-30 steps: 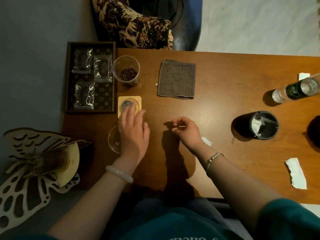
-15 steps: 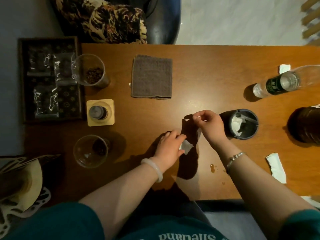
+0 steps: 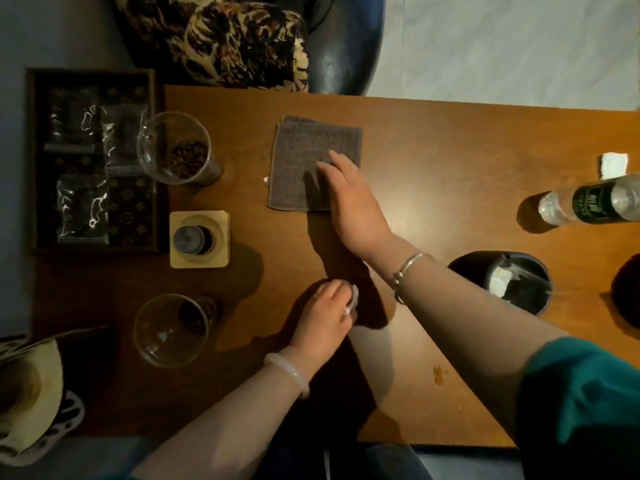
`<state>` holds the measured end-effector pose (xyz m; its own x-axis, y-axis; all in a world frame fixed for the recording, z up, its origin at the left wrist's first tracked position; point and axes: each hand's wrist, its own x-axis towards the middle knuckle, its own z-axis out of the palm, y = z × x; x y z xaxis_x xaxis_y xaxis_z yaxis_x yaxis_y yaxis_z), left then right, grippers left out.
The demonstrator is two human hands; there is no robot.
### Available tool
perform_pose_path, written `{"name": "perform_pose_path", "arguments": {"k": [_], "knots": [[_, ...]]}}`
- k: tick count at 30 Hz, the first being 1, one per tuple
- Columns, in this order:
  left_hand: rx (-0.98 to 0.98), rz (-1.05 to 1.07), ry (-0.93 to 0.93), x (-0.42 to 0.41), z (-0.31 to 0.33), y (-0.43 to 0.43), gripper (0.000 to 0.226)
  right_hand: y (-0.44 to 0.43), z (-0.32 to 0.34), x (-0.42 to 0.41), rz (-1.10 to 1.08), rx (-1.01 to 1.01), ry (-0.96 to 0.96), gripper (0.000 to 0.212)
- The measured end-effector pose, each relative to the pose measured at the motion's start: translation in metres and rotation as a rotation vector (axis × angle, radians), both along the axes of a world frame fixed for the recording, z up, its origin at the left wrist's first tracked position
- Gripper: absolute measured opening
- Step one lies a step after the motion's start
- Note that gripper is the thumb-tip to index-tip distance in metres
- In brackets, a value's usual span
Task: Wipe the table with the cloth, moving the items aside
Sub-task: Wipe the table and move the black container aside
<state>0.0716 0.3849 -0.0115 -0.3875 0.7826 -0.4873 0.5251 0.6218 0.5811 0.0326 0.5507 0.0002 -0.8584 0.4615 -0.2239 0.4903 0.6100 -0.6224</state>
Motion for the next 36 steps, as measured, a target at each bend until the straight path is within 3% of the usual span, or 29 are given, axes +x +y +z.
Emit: {"name": "perform_pose_path", "arguments": {"k": [3, 7, 9, 12, 17, 23, 28, 30, 36], "knots": [[0.080, 0.503, -0.060, -0.025, 0.009, -0.008, 0.015, -0.002, -0.026, -0.055, 0.084, 0.134, -0.052, 0.054], [0.198, 1.119, -0.127, -0.066, 0.005, 0.008, 0.032, 0.001, -0.060, -0.082, 0.126, 0.331, -0.254, 0.063], [0.280, 1.269, -0.168, -0.087, 0.003, 0.025, 0.037, 0.008, -0.065, -0.078, 0.171, 0.420, -0.254, 0.065], [0.361, 1.243, -0.154, -0.106, 0.010, 0.057, 0.036, 0.036, -0.063, -0.073, 0.253, 0.469, -0.264, 0.066], [0.474, 1.084, -0.223, -0.124, 0.013, 0.091, 0.035, 0.112, -0.064, -0.044, 0.092, 0.475, -0.307, 0.065], [0.521, 1.020, -0.206, -0.126, 0.018, 0.092, 0.035, 0.195, -0.057, 0.047, -0.344, 0.404, -0.434, 0.065], [0.457, 1.089, -0.216, -0.117, 0.021, 0.079, 0.035, 0.155, -0.056, 0.043, -0.767, 0.310, -0.445, 0.066], [0.435, 1.110, -0.212, -0.113, 0.020, 0.074, 0.031, 0.117, -0.056, 0.017, -0.665, 0.315, -0.439, 0.064], [0.349, 1.096, -0.076, -0.110, 0.019, 0.057, 0.031, -0.045, -0.060, -0.026, 0.147, 0.348, -0.297, 0.074]]}}
